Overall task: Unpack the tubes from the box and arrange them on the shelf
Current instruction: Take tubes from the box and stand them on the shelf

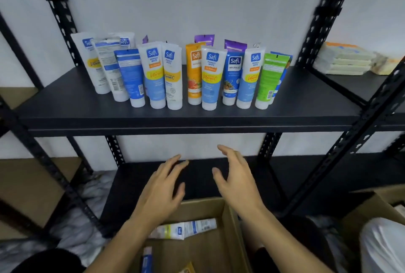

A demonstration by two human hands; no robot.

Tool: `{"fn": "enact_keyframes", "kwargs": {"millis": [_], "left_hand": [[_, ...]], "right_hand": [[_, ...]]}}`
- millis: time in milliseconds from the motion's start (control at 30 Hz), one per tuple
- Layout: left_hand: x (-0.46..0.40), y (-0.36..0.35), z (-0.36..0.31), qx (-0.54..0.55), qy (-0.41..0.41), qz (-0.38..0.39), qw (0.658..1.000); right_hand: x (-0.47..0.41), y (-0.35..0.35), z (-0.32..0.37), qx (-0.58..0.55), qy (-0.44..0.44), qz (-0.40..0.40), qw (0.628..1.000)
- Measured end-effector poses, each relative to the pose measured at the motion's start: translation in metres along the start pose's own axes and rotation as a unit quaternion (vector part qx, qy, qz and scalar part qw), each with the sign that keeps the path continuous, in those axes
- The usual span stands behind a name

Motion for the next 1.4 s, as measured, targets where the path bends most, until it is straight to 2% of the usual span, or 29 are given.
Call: {"fn": "enact_keyframes", "kwargs": {"millis": [100,333,500,667,900,1067,1400], "left_hand": [[0.042,-0.021,0.042,0.002,0.058,0.049,0.997],[0.109,-0.066,0.078,0.012,0.109,0.163,0.981],[0.136,-0.114,0.066,0.011,0.112,0.325,0.939],[0.173,-0.163,0.064,0.015,0.105,0.445,0.889],[0.189,-0.201,0.064,0.053,0.161,0.481,0.860],[0.190,-0.224,0.060,0.068,0.166,0.503,0.846],[0.193,-0.257,0.054,0.072,0.162,0.506,0.844]], "right_hand": [[0.018,-0.041,-0.023,0.007,-0.034,0.061,0.998],[0.063,-0.120,-0.087,0.037,-0.144,0.219,0.964],[0.097,-0.156,-0.142,0.102,-0.253,0.383,0.882],[0.124,-0.175,-0.159,0.130,-0.294,0.473,0.821],[0.147,-0.191,-0.184,0.168,-0.322,0.525,0.770],[0.157,-0.199,-0.190,0.196,-0.314,0.562,0.740],[0.172,-0.213,-0.201,0.221,-0.282,0.584,0.729]]}}
Point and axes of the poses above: each hand's wrist, its own x-axis away from the middle knuckle, its own y-axis out of the back of the hand, z = x × y, the point moved 4 cm from there along -x, towards the middle knuckle, and after that the axes turned 13 degrees about -x, right-handed, at the moved point
